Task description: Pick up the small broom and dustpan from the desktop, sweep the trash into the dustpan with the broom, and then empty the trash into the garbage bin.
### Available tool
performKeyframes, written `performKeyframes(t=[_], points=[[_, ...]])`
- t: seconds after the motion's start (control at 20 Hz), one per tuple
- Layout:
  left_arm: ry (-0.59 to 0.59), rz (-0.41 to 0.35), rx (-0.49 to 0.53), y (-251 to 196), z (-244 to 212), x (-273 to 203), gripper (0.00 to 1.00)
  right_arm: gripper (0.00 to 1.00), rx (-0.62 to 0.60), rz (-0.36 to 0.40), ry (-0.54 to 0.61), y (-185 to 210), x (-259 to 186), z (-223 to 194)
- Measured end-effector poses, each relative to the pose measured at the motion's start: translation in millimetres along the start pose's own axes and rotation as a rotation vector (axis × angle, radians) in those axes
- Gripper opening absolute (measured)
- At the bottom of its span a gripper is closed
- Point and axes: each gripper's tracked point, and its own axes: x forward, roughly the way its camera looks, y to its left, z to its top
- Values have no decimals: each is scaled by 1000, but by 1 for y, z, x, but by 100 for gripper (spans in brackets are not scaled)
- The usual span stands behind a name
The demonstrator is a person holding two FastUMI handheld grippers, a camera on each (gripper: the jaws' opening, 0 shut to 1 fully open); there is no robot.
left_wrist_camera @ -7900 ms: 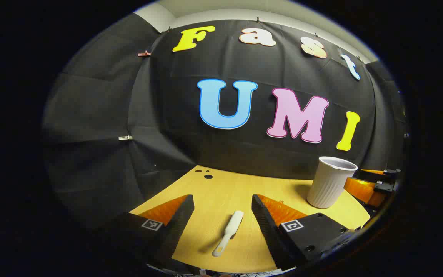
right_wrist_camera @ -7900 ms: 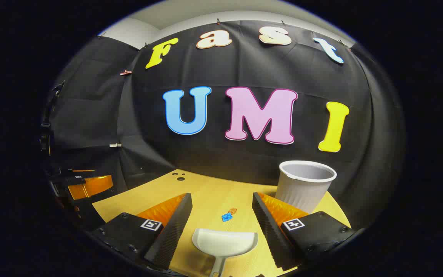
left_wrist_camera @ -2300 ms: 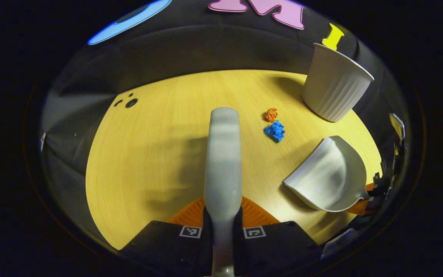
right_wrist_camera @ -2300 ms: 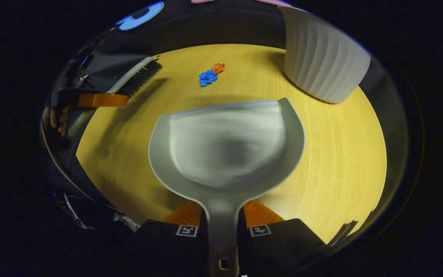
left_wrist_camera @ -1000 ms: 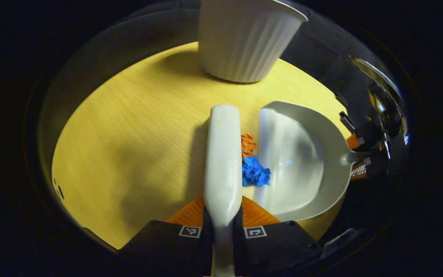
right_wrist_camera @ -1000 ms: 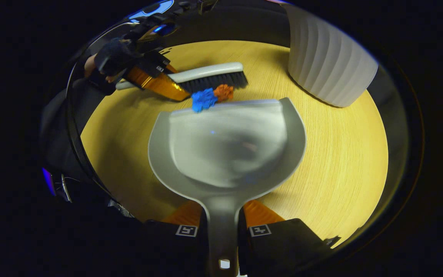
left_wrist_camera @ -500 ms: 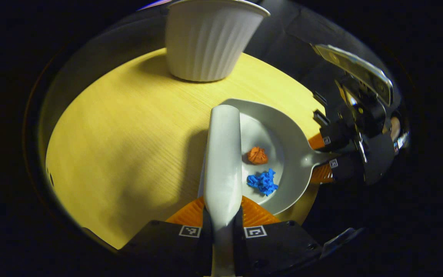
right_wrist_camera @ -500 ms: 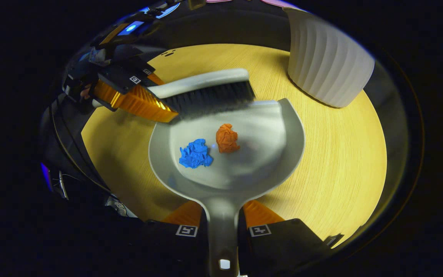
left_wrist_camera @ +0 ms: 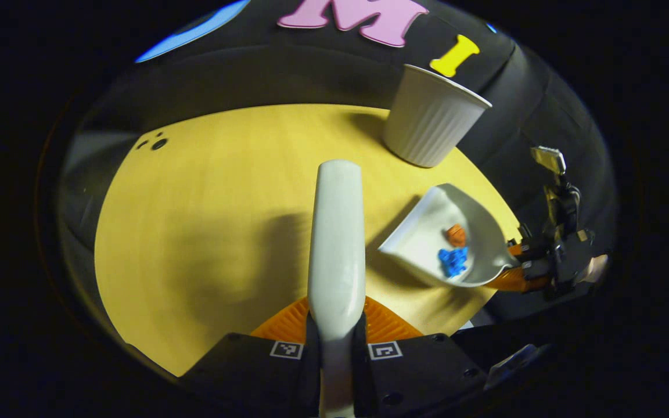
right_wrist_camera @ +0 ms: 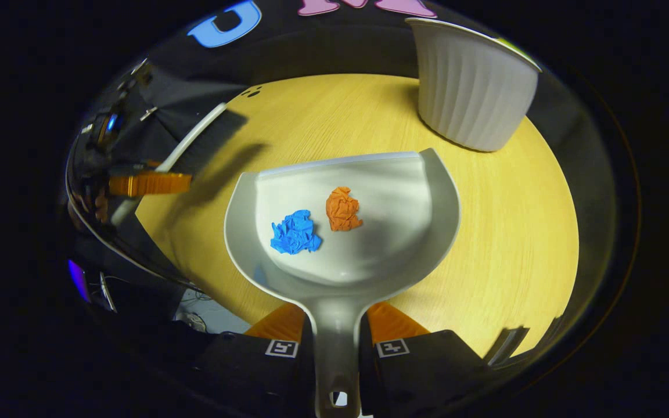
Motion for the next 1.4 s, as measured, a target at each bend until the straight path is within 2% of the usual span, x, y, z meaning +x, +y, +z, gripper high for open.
performKeyframes(t=[0.15,0.2,0.3,0.5,0.55,0.6,0.65,0.8,0.9,0.95,1.05,1.25,1.3,1.35,1.4], points=[[-4,41,-62,30,-37,2,26,34,77,-50,-26,1,-8,1],[-13,43,-83,27,-43,6,26,30,102,-72,-42,1,-12,3],[-30,46,-116,27,-47,1,28,34,152,-111,-68,-4,-17,6],[-30,34,-132,31,-50,9,27,34,254,-201,-141,-8,-14,15],[-29,36,-130,32,-47,8,27,37,280,-220,-160,-10,-15,17],[-28,37,-126,31,-48,7,27,30,306,-232,-181,-9,-16,19],[-28,41,-122,32,-47,6,27,34,328,-241,-202,-4,-13,16],[-27,62,-106,35,-53,5,28,34,378,-238,-251,0,-6,14],[-22,75,-101,38,-51,3,26,33,377,-244,-276,-1,-8,17],[-21,81,-99,40,-47,0,27,30,379,-243,-294,0,-8,17],[-19,96,-96,45,-40,-7,27,34,381,-237,-334,0,-3,18],[-4,140,-95,64,-40,-13,27,34,283,-264,-375,-6,7,16],[-3,146,-99,66,-37,-14,27,29,270,-258,-378,-5,8,16],[-4,148,-105,68,-35,-14,27,37,258,-253,-378,-5,5,16],[-8,155,-112,70,-32,-14,27,34,237,-260,-378,-5,6,15]])
